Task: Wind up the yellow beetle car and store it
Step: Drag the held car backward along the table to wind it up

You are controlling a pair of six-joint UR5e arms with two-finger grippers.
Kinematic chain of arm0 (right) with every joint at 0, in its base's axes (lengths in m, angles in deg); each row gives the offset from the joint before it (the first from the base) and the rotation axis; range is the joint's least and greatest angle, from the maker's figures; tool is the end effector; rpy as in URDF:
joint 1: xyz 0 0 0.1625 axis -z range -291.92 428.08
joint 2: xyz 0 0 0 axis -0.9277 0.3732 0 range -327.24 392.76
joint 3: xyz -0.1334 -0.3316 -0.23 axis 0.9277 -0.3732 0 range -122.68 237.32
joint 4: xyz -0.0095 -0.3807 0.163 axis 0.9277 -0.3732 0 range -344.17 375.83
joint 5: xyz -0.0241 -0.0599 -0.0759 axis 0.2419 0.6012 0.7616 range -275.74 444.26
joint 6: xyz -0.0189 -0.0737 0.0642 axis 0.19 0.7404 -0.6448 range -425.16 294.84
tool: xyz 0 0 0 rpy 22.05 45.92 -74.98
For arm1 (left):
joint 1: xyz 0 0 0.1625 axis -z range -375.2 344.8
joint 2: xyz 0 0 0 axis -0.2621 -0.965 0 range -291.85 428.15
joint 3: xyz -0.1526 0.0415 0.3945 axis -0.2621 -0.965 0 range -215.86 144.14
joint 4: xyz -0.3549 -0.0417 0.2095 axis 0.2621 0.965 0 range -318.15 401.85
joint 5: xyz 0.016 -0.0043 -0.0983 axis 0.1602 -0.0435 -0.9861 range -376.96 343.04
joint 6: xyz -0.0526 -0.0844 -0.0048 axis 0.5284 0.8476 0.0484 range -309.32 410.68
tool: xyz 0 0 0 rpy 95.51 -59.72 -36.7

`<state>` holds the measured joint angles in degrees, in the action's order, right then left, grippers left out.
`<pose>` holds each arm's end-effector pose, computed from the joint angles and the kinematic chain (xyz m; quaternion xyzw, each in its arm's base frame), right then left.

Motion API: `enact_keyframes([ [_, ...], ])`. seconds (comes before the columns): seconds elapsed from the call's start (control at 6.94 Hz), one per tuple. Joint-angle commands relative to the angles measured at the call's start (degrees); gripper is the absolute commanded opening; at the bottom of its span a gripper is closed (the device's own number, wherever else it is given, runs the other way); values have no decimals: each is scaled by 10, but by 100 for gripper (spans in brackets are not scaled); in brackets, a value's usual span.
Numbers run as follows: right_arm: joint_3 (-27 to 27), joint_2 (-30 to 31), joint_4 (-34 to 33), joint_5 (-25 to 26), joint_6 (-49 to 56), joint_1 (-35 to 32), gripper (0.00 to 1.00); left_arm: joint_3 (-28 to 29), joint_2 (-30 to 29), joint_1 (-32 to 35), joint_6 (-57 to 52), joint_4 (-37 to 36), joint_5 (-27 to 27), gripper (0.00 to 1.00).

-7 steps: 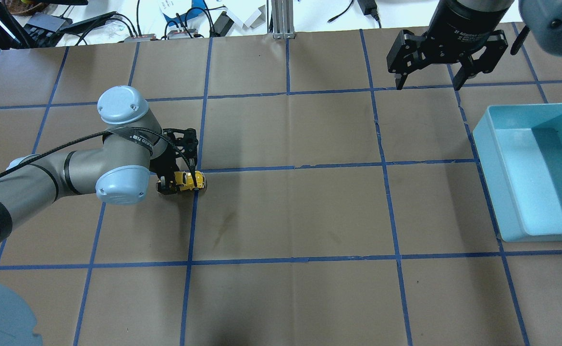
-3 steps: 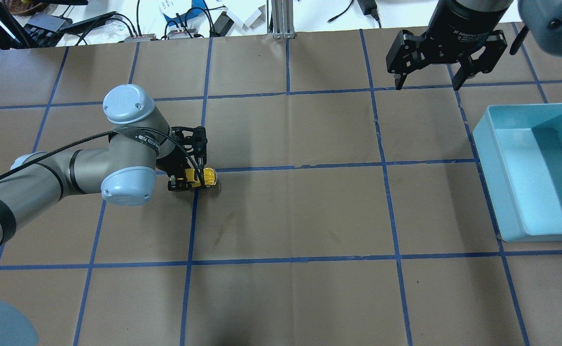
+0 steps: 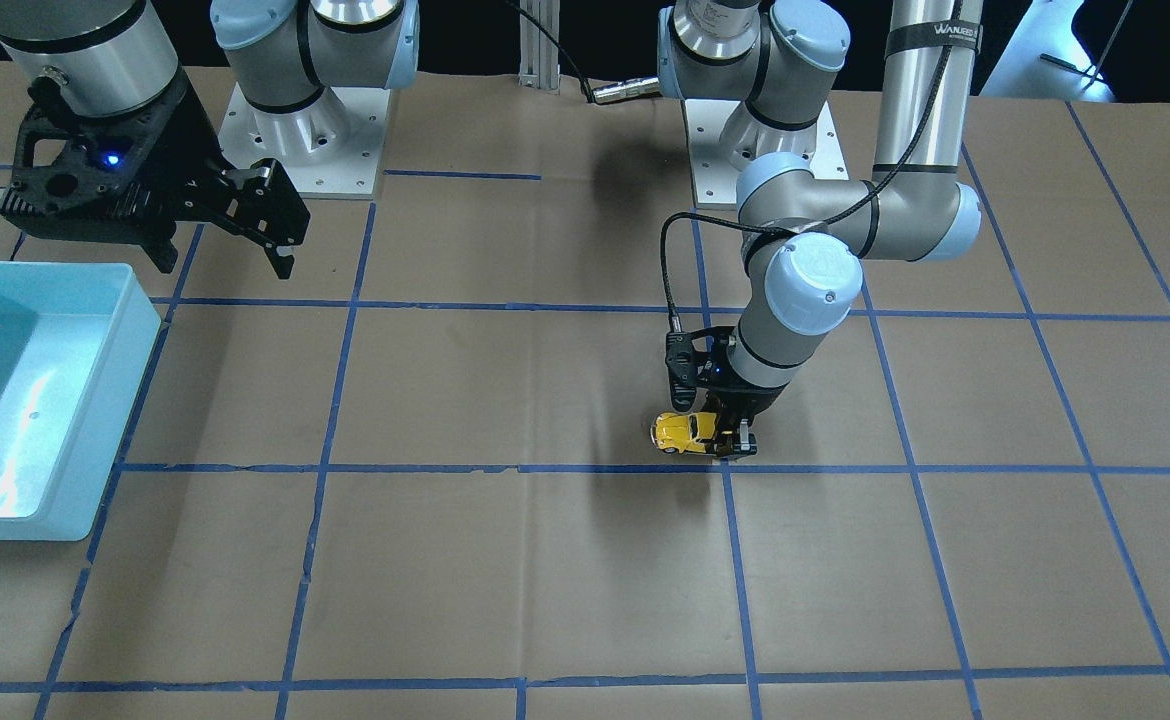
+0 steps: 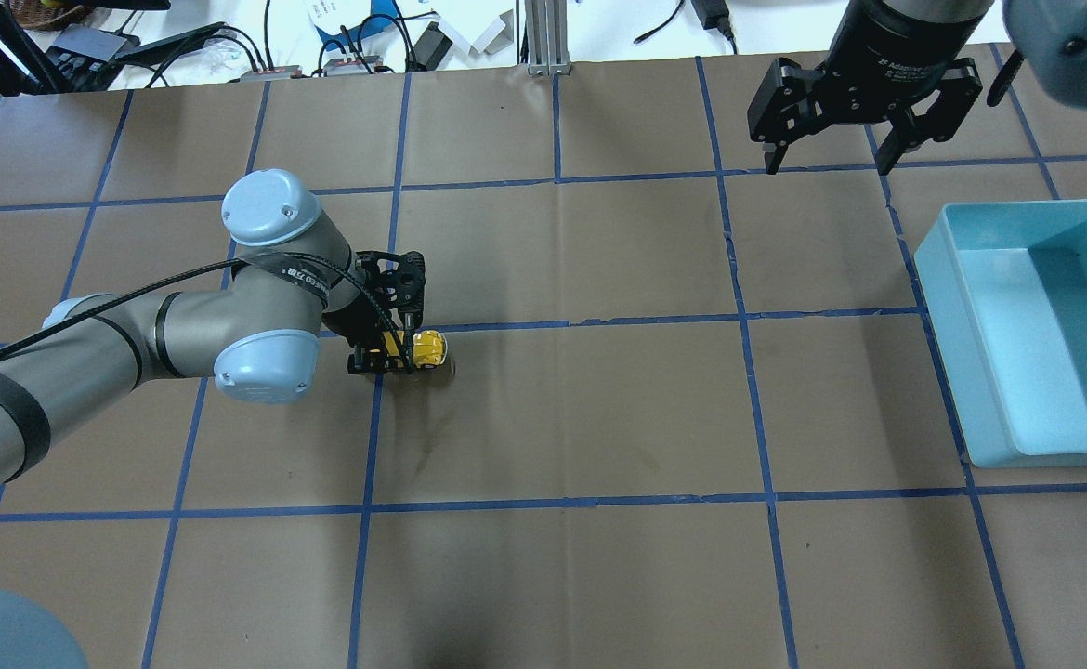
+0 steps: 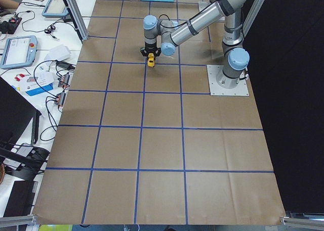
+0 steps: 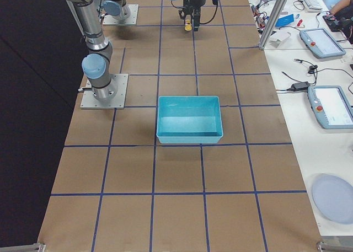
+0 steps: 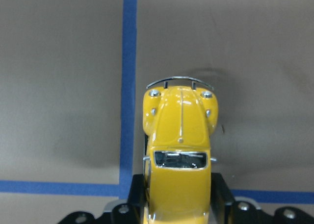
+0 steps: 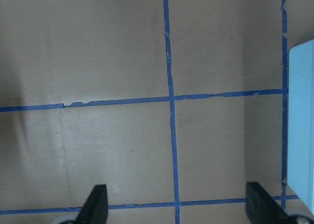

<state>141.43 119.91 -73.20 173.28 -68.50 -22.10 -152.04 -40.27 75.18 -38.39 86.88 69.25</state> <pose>0.1366 -0.5155 0.5119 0.0274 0.9994 -0.0179 0.0091 -0.1431 -0.5130 0.1917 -0.7034 -0.7100 0.0254 0.0214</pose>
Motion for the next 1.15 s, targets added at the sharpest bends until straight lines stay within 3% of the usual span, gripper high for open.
enact_keyframes([
  [0.0,0,0,0,0,0,-1,100,0,-1,-1,-20,-1,2,28],
  [1.01,0,0,0,1,1,4,100,-1,-2,-26,-20,1,3,28],
])
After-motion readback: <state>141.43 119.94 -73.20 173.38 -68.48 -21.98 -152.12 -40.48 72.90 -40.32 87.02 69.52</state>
